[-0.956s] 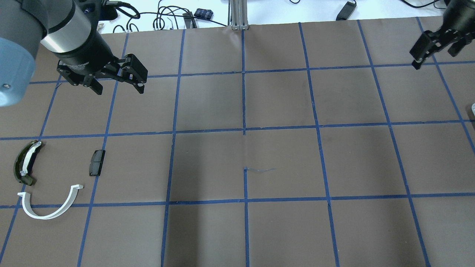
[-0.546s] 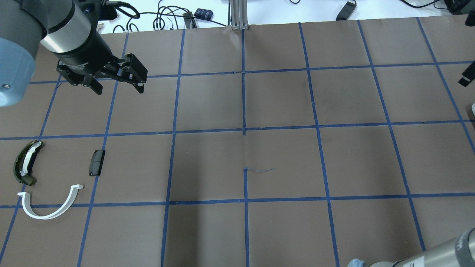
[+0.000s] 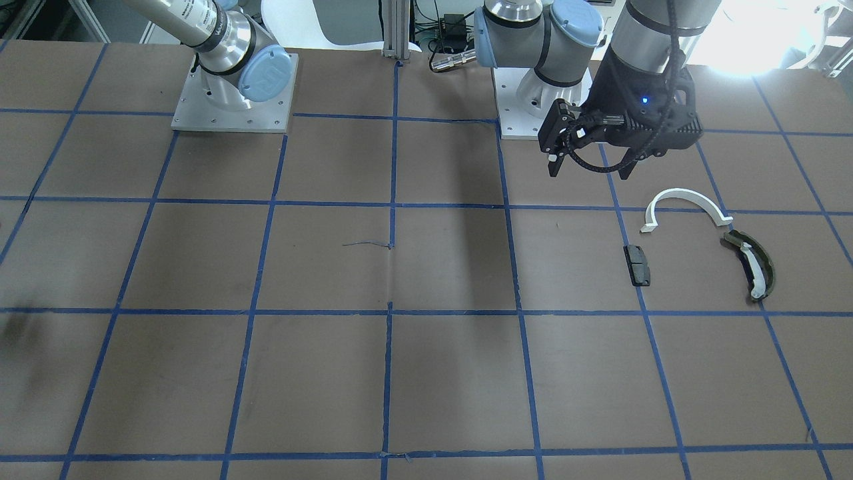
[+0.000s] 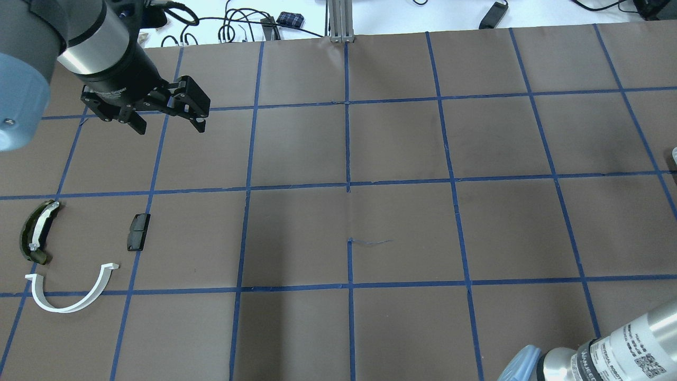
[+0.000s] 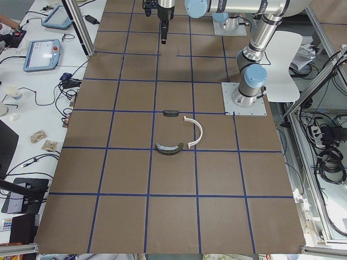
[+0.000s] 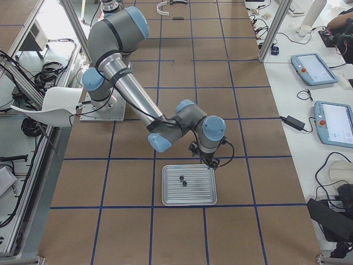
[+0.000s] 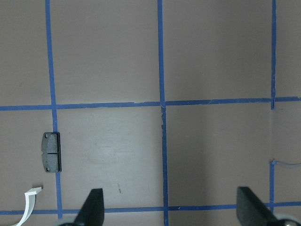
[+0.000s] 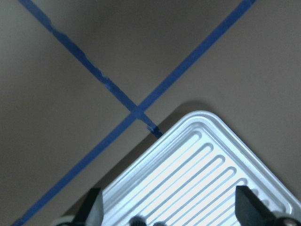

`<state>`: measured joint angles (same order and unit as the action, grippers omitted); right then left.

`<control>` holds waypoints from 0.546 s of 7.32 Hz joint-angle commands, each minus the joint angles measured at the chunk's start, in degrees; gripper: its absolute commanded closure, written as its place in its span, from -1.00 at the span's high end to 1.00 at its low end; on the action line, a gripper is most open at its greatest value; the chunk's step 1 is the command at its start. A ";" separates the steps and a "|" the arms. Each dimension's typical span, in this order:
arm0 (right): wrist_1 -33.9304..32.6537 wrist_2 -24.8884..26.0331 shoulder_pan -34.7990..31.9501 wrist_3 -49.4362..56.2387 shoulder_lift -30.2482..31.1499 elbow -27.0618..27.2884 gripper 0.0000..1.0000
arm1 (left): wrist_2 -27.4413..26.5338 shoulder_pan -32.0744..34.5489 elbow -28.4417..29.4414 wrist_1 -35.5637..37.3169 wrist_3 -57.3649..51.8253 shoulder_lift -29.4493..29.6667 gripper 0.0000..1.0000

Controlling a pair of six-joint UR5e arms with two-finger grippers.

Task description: Place bearing gear from tray to pile

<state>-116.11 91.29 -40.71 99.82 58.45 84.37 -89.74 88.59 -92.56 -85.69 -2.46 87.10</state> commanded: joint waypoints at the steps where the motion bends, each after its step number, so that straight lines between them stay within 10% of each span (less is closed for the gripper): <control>1: -2.10 -1.37 3.35 21.35 -2.02 0.62 1.00 | 0.00 0.00 0.01 0.00 0.00 0.00 1.00; 4: -2.19 -1.73 6.06 45.41 -3.68 0.88 0.93 | 0.00 0.00 0.01 0.00 0.00 0.00 1.00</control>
<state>-118.18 89.84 -36.27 136.52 55.67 85.04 -89.74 88.59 -92.58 -85.69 -2.46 87.10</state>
